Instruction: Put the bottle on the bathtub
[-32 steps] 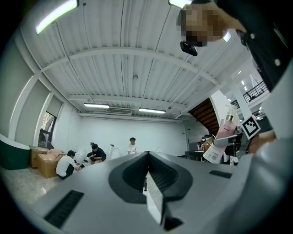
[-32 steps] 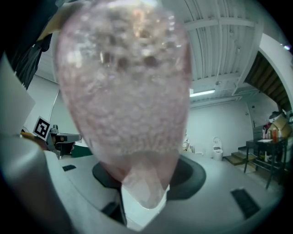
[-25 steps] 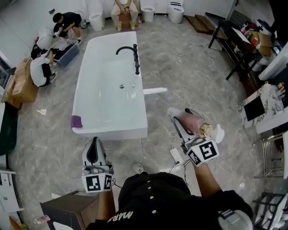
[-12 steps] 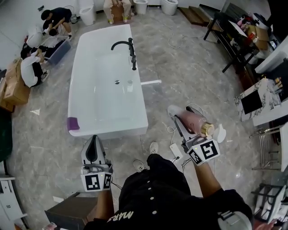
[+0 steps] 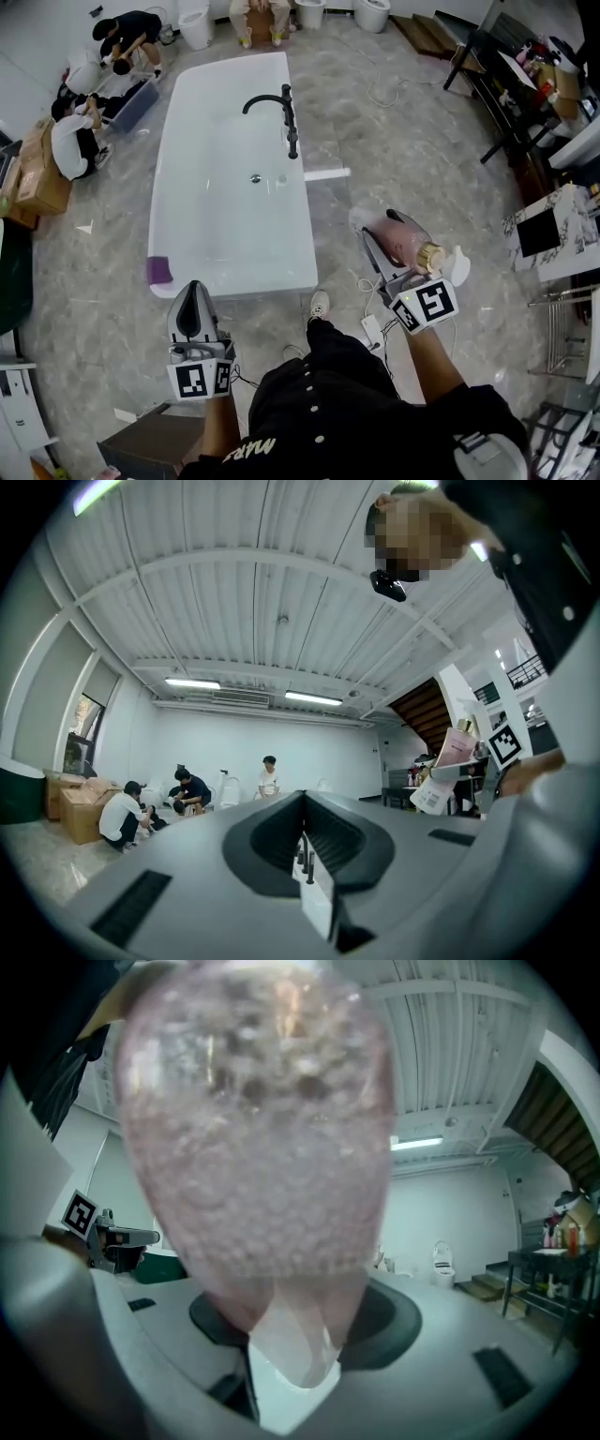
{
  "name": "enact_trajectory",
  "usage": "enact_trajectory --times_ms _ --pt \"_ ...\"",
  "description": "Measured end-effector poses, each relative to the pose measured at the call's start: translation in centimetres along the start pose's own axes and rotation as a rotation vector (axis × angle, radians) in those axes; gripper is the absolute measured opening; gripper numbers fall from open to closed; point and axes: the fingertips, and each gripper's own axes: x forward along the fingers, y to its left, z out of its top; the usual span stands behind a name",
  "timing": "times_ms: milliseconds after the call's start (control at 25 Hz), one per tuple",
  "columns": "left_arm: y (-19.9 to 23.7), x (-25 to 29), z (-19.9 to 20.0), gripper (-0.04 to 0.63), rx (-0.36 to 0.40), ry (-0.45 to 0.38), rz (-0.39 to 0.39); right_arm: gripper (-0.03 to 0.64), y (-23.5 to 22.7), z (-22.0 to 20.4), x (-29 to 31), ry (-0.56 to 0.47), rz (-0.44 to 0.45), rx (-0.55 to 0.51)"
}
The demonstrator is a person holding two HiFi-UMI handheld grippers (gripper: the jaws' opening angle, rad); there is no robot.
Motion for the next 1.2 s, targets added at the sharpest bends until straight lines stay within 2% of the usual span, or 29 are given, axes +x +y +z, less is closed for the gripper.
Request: enact_trajectory --times_ms 400,640,960,1200 --pt "0.3 8.8 -0.6 0.011 0.005 0.019 0.037 0.227 -5.1 -1.4 8.1 0.005 0.059 -0.001" --pt "-0.8 11.5 -0.8 0.011 0.004 0.048 0.057 0.227 -7.1 -3.9 10.8 0.048 0.084 0.024" --pt "0.2 13.8 -3.7 0.011 0.002 0.123 -0.003 0.227 -6.6 -9.0 15.0 0.130 0.097 0.033" --pt "0.6 14.9 -4.8 0.011 -0.008 0.141 -0.056 0.227 -5.0 -14.2 17.7 0.199 0.145 0.056"
